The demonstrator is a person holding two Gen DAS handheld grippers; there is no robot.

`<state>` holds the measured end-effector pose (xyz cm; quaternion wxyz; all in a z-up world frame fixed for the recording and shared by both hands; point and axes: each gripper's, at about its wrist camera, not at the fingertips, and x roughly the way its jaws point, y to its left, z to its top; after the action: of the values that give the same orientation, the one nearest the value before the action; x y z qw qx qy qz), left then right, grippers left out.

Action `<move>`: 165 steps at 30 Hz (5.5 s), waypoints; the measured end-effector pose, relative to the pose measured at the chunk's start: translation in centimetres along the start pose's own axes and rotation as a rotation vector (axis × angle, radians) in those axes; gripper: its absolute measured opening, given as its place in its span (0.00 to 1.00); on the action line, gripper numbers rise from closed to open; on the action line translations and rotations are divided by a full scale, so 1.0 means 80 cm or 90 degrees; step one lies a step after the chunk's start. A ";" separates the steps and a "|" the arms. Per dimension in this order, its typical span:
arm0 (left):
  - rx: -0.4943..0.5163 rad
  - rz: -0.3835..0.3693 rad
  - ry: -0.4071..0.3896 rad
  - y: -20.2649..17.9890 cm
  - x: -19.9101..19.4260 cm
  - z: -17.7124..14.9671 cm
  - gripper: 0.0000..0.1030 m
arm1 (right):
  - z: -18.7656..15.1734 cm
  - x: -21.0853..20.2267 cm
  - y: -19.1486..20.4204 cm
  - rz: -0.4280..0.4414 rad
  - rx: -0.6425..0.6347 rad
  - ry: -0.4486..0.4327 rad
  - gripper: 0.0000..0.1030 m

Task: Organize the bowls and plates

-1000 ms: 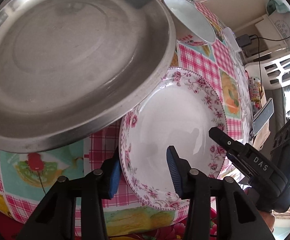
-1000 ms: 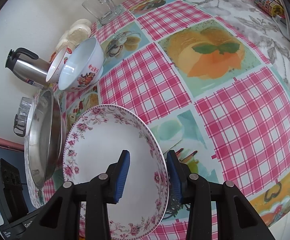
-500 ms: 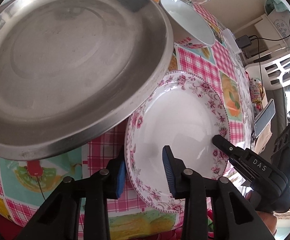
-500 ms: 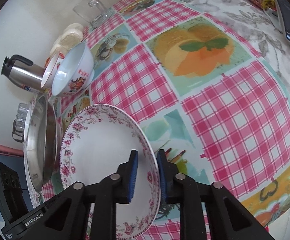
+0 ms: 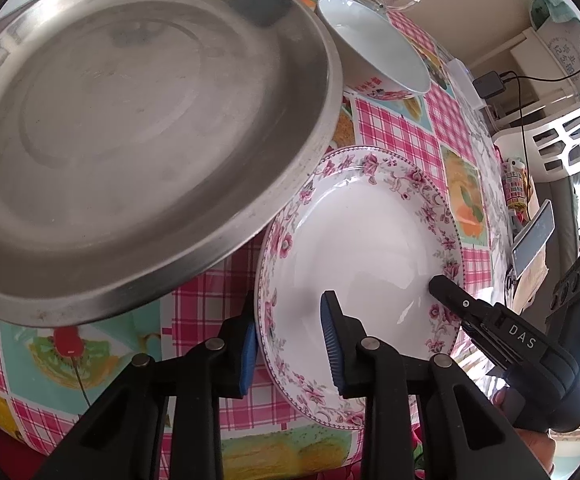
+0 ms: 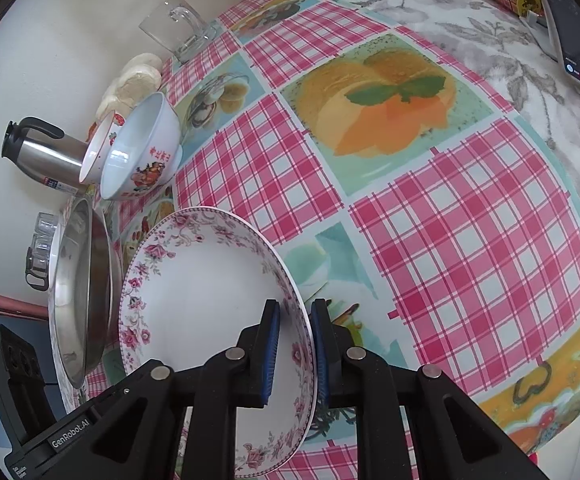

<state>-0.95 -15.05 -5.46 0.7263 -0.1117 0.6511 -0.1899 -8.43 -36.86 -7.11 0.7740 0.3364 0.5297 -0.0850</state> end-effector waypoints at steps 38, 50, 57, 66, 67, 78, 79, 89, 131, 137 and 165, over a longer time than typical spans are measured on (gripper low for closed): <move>0.070 -0.036 -0.059 -0.031 -0.039 0.010 0.30 | 0.005 -0.042 -0.003 0.012 -0.009 -0.080 0.11; 0.087 -0.059 -0.102 -0.039 -0.068 0.014 0.30 | 0.008 -0.065 -0.002 0.029 -0.006 -0.128 0.11; 0.107 -0.109 -0.161 -0.042 -0.106 0.020 0.21 | 0.006 -0.092 0.014 0.053 -0.023 -0.193 0.11; 0.153 -0.073 -0.186 -0.051 -0.123 0.017 0.21 | 0.003 -0.085 0.046 0.025 -0.060 -0.199 0.10; 0.145 -0.067 -0.166 -0.047 -0.115 0.019 0.21 | 0.005 -0.085 0.042 0.027 -0.056 -0.195 0.10; 0.108 0.011 -0.059 -0.034 -0.065 0.001 0.47 | 0.013 -0.049 0.006 0.020 0.025 -0.131 0.14; 0.102 0.011 -0.051 -0.032 -0.060 -0.001 0.47 | 0.014 -0.046 0.005 0.019 0.027 -0.124 0.14; 0.027 0.030 -0.044 -0.012 -0.029 0.002 0.47 | 0.019 -0.017 0.011 0.002 -0.001 -0.084 0.20; 0.068 -0.012 -0.109 -0.035 -0.016 0.020 0.17 | 0.028 -0.044 0.002 0.038 -0.064 -0.143 0.16; 0.084 -0.042 -0.143 -0.043 -0.043 0.019 0.17 | 0.026 -0.068 0.005 0.063 -0.058 -0.179 0.16; -0.039 -0.079 -0.282 0.093 -0.169 0.058 0.17 | -0.007 -0.077 0.166 0.151 -0.145 -0.247 0.16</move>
<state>3.56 -3.01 4.30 0.8347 -0.2125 0.4730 -0.1853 -4.97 -27.80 3.93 0.8987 0.2843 0.3340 0.0036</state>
